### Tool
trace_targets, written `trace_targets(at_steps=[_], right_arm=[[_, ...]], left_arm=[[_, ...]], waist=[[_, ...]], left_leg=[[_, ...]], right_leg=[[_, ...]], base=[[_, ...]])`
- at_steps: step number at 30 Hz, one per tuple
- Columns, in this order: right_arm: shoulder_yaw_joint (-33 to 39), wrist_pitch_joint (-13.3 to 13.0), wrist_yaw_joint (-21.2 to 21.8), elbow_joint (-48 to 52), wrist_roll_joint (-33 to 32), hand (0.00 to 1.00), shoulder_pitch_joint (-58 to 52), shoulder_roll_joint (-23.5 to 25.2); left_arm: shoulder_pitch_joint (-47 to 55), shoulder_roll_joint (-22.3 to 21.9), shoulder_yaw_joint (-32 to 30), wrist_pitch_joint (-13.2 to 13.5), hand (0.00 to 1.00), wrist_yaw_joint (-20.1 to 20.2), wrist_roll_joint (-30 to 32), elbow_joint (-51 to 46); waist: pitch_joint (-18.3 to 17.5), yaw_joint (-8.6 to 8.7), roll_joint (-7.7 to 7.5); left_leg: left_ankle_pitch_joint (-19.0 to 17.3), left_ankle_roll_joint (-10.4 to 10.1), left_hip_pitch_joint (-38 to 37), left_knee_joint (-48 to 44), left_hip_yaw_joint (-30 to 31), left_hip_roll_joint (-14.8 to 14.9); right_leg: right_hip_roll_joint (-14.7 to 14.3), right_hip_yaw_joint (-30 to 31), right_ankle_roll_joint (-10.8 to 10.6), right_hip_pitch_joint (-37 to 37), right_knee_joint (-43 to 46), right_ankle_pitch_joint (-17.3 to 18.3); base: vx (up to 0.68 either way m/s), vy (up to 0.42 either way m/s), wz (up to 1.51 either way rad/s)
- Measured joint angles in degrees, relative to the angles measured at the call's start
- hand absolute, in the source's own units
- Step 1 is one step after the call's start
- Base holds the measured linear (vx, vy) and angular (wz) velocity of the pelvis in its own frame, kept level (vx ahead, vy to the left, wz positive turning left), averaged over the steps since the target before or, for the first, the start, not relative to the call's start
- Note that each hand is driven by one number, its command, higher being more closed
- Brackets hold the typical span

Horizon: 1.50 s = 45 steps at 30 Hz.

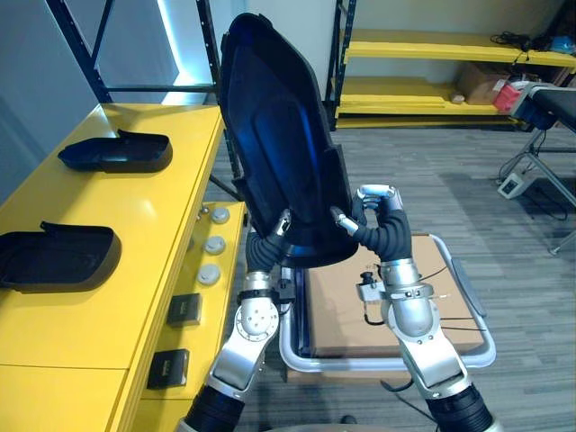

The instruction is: Walk over and take plastic housings, then place them on the shelf

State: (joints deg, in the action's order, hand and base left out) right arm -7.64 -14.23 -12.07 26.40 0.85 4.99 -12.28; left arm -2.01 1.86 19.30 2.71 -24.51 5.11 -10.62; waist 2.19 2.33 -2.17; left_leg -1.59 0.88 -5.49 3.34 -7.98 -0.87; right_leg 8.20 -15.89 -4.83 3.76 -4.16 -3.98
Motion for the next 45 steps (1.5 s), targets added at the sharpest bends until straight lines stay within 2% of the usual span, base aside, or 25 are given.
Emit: trace_targets(at_steps=[4, 9, 12, 14, 16, 17, 20, 22, 27, 31, 32, 35, 37, 38, 39, 40, 42, 44, 45], right_arm=[[12.6, -2.9, -0.5, 2.0, -5.2, 0.00, -1.0, 3.3], [27.4, -5.7, -4.1, 1.1, -12.6, 0.00, -6.5, 7.8], [30.3, -5.6, -5.8, -6.3, -13.8, 0.00, -10.4, 7.9], [30.5, -4.8, -6.4, -14.2, -13.8, 0.00, -13.8, 7.9], [31.0, -2.5, -5.9, -24.9, -13.9, 0.00, -16.0, 7.9], [31.6, -0.3, -4.9, -32.8, -14.6, 0.00, -16.4, 7.9], [32.0, 2.8, -3.7, -46.8, -14.7, 0.00, -17.5, 8.2], [30.6, 4.4, -0.5, -58.2, -14.1, 0.00, -18.2, 8.3], [26.9, 7.1, 4.2, -74.9, -13.5, 0.00, -18.6, 9.3], [23.5, 8.2, 5.1, -78.9, -13.5, 0.00, -19.4, 11.0], [22.7, 8.2, 5.7, -79.2, -13.4, 0.00, -19.3, 10.8], [20.5, 8.2, 6.1, -79.3, -11.9, 0.00, -19.4, 10.7], [19.0, 8.0, 6.0, -79.2, -11.4, 0.00, -18.2, 10.6], [18.3, 7.9, 5.9, -79.1, -11.2, 0.00, -17.5, 10.7], [19.0, 8.0, 5.4, -79.3, -10.9, 0.00, -17.1, 10.3], [18.8, 8.2, 5.2, -79.5, -10.8, 0.00, -17.1, 10.1], [18.6, 8.7, 4.5, -79.5, -9.7, 0.00, -17.6, 9.9], [18.2, 9.7, 4.5, -79.6, -9.1, 0.00, -18.6, 9.6], [18.2, 10.8, 4.3, -79.8, -9.2, 0.00, -18.5, 9.5]], left_arm=[[4.2, -0.4, -3.2, 0.2, 1.00, 0.7, 1.2, -0.7], [9.4, -1.4, -6.6, 0.2, 1.00, 0.7, 2.4, -1.4], [12.0, -1.7, -8.0, 0.3, 1.00, 0.8, 2.4, -4.0], [12.5, -1.7, -8.7, 0.4, 1.00, 0.8, 2.4, -4.7], [12.8, -1.7, -9.0, 0.5, 1.00, 0.9, 2.4, -5.4], [13.3, -1.8, -9.4, 1.0, 1.00, 1.0, 2.4, -6.2], [14.5, -1.9, -10.8, 2.2, 1.00, 2.1, 2.3, -7.3], [14.5, -1.9, -11.0, 2.7, 1.00, 2.2, 2.2, -7.3], [14.6, -2.2, -10.2, 2.8, 1.00, 3.4, 2.0, -7.3], [14.6, -2.3, -8.7, 2.9, 1.00, 3.8, 1.6, -7.3], [14.6, -2.3, -8.0, 2.9, 1.00, 3.9, 1.5, -7.2], [14.7, -2.2, -5.6, 2.9, 1.00, 4.4, 0.6, -7.0], [14.6, -2.3, -4.7, 2.9, 1.00, 4.5, 0.1, -7.1], [14.4, -2.3, -3.7, 2.9, 1.00, 4.6, 0.1, -7.1], [14.2, -2.8, -3.1, 2.9, 1.00, 4.6, 0.1, -7.1], [14.2, -2.9, -2.7, 2.9, 1.00, 4.6, 0.1, -7.1], [13.4, -2.7, -1.3, 2.9, 1.00, 4.5, 0.2, -6.2], [11.2, -2.4, 0.1, 2.9, 1.00, 4.5, 0.2, -5.0], [9.0, -1.7, 1.3, 2.9, 1.00, 4.4, 0.1, -4.6]], waist=[[-0.2, 0.24, 0.40], [-0.5, 0.67, 1.03], [-0.5, 1.72, 1.00], [-0.5, 1.85, 1.08], [-0.5, 1.82, 1.22], [-0.5, 1.83, 1.42], [-0.4, 1.83, 2.26], [-0.3, 1.70, 2.53], [0.2, 1.52, 2.51], [0.7, 1.33, 2.44], [1.3, 0.92, 1.85], [2.2, -0.84, 1.40], [3.1, -1.03, 0.78], [3.6, -0.90, 0.46], [4.2, -0.59, 1.17], [4.4, -0.50, 1.06], [4.6, 0.80, 1.38], [4.5, 1.24, 1.51], [4.6, 1.22, 1.67]], left_leg=[[0.0, 0.0, -0.2, 0.4, -0.1, 0.0], [0.0, 0.0, 0.0, 0.6, 0.1, 0.0], [0.0, 0.0, 0.7, 0.5, 0.0, 0.0], [0.0, 0.0, 0.9, 0.5, 0.0, 0.0], [0.0, 0.0, 1.0, 0.5, 0.1, 0.0], [0.0, 0.0, 1.1, 0.4, 0.2, 0.0], [0.0, 0.0, 1.3, 0.3, 0.6, 0.0], [0.0, 0.0, 1.8, -0.3, 1.5, 0.0], [0.0, -0.1, 1.7, -0.5, 5.2, -0.3], [0.3, -0.5, 3.9, -2.2, 10.7, -0.7], [0.5, -0.7, 4.5, -2.5, 12.7, -1.0], [1.4, -1.1, 5.7, -3.7, 16.8, -1.4], [2.3, -1.7, 7.2, -4.5, 20.0, -2.3], [3.8, -2.5, 8.6, -4.0, 19.2, -2.2], [2.0, 0.4, 10.3, -2.8, 11.0, -1.0], [1.8, 0.7, 10.8, -2.9, 6.1, 0.3], [0.6, 2.6, 11.5, -5.9, -18.9, 6.3], [0.3, 4.3, 10.8, -10.1, -30.1, 9.3], [-0.7, 5.8, 12.1, -14.9, -33.5, 9.8]], right_leg=[[0.0, 0.1, -0.1, -0.1, 0.0, 0.1], [0.0, -0.1, -0.1, -0.3, -0.1, 0.2], [0.0, 0.0, -0.1, -1.0, -0.1, 0.2], [0.0, 0.0, -0.1, -1.2, -0.1, 0.2], [0.0, -0.1, -0.1, -1.2, -0.1, 0.2], [0.0, -0.2, -0.1, -1.2, -0.1, 0.2], [0.0, -0.6, -0.1, -1.2, -0.1, 0.2], [0.0, -1.3, -0.1, -1.0, -0.1, 0.2], [0.4, -4.8, -0.3, 1.3, 0.5, 1.4], [1.2, -10.1, -0.4, 1.4, 3.5, 3.9], [1.5, -12.0, -0.5, 1.7, 4.3, 4.7], [2.0, -16.8, -0.5, 2.7, 6.5, 6.7], [2.5, -20.5, -0.4, 3.0, 8.0, 7.7], [3.5, -23.5, -0.4, 3.0, 8.8, 8.4], [3.6, -27.3, -0.4, 3.1, 9.3, 8.6], [3.8, -28.6, -0.4, 3.1, 9.4, 8.6], [5.0, -34.9, -0.4, 4.8, 10.0, 8.6], [5.6, -38.3, -0.5, 6.2, 11.8, 8.7], [7.5, -40.8, -0.2, 6.6, 15.5, 9.1]], base=[[0.00, 0.000, -0.01], [0.00, 0.000, 0.00], [0.00, 0.000, 0.00], [-0.02, -0.012, 0.00], [-0.03, -0.026, 0.02], [-0.03, -0.016, 0.03], [-0.04, -0.022, 0.07], [-0.04, -0.029, 0.17], [-0.07, -0.027, 0.34], [-0.03, -0.026, 0.80], [-0.01, -0.048, 0.87], [0.01, -0.045, 0.88], [-0.01, -0.036, 1.09], [-0.09, 0.020, 1.33], [-0.11, 0.030, 1.30], [-0.09, 0.057, 1.33], [0.04, 0.089, 1.42], [0.11, 0.132, 1.34], [0.13, 0.167, 1.21]])
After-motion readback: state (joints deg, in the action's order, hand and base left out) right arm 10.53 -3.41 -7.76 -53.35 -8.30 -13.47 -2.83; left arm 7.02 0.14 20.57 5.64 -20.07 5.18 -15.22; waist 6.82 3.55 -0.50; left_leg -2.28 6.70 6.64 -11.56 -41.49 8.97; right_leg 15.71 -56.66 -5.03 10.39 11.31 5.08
